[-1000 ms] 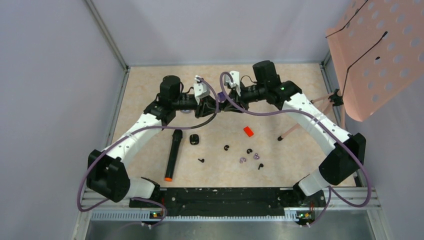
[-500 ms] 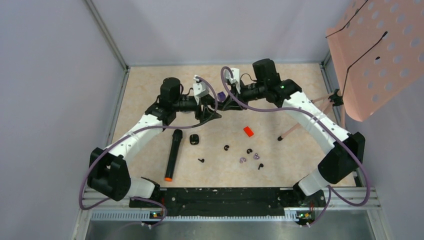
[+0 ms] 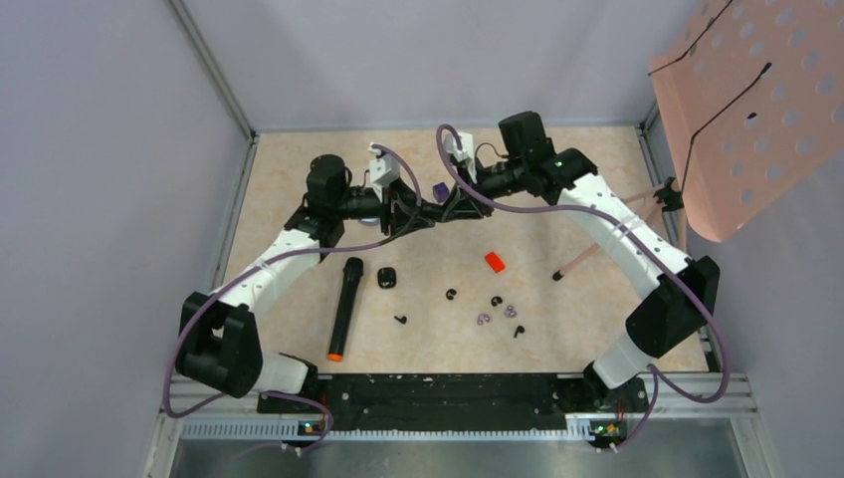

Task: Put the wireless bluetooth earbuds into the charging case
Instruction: Open the charging case, then pick up the earbud from the center of the board.

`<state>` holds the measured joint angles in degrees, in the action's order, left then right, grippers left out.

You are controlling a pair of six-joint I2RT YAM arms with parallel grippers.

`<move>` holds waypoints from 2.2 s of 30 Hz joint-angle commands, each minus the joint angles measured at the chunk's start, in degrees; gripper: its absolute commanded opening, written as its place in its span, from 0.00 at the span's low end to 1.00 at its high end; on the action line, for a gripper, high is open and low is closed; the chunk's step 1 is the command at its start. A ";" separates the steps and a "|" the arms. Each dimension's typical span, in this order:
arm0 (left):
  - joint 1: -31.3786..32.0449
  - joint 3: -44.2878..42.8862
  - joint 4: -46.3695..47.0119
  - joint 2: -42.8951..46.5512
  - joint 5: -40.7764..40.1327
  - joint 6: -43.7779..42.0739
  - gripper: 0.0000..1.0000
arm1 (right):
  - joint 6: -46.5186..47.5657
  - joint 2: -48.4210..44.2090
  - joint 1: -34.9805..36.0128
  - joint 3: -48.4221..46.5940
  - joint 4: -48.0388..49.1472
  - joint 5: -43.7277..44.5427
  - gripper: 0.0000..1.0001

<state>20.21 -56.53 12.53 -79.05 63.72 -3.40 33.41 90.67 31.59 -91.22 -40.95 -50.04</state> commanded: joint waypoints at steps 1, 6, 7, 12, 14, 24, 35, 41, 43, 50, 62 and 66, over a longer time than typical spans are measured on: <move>-0.71 1.51 9.68 -0.10 2.64 7.31 0.44 | 0.17 0.10 -0.35 -2.89 -0.36 -1.37 0.01; -0.91 1.34 9.73 -0.65 3.43 7.86 0.31 | -0.49 0.53 -0.34 -2.97 0.13 -1.22 0.01; -0.92 1.32 9.70 -0.72 3.50 7.97 0.29 | -0.94 0.48 -0.32 -2.80 0.53 -1.08 0.01; -1.06 1.58 10.34 -0.85 3.64 7.84 0.06 | -2.78 0.54 -0.39 -2.06 1.80 0.25 0.15; -1.05 2.16 10.71 -0.87 3.76 7.02 0.00 | -4.53 0.60 -0.35 -2.03 2.22 1.06 0.25; -0.96 5.82 18.42 -0.47 6.29 5.79 0.00 | -13.68 2.68 -2.15 -1.61 5.71 1.44 0.35; -0.98 6.43 20.77 -1.45 6.51 5.62 0.00 | -21.17 5.21 -5.80 -5.23 8.52 -1.20 0.34; -1.05 7.49 21.55 -1.32 2.91 8.14 0.00 | -21.94 4.81 -5.79 -4.70 8.84 -1.55 0.35; -1.11 8.33 22.47 -1.21 1.50 9.53 0.00 | -22.31 4.12 -6.00 -5.68 8.70 -1.40 0.36; -2.10 10.47 22.89 -0.98 -1.37 13.54 0.00 | -21.17 0.15 -8.00 -10.45 2.93 0.84 0.43; -9.93 16.84 25.49 4.03 -4.19 25.43 0.00 | 3.56 -8.74 -8.01 18.68 -6.37 14.01 0.30; -11.64 18.20 23.32 6.00 -5.55 25.73 0.00 | 13.76 -3.21 -7.97 18.92 -10.56 14.37 0.26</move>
<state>9.96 -39.44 33.82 -76.42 59.64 19.79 33.58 83.99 23.81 -71.75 -47.29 -37.45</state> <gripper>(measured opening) 0.346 0.271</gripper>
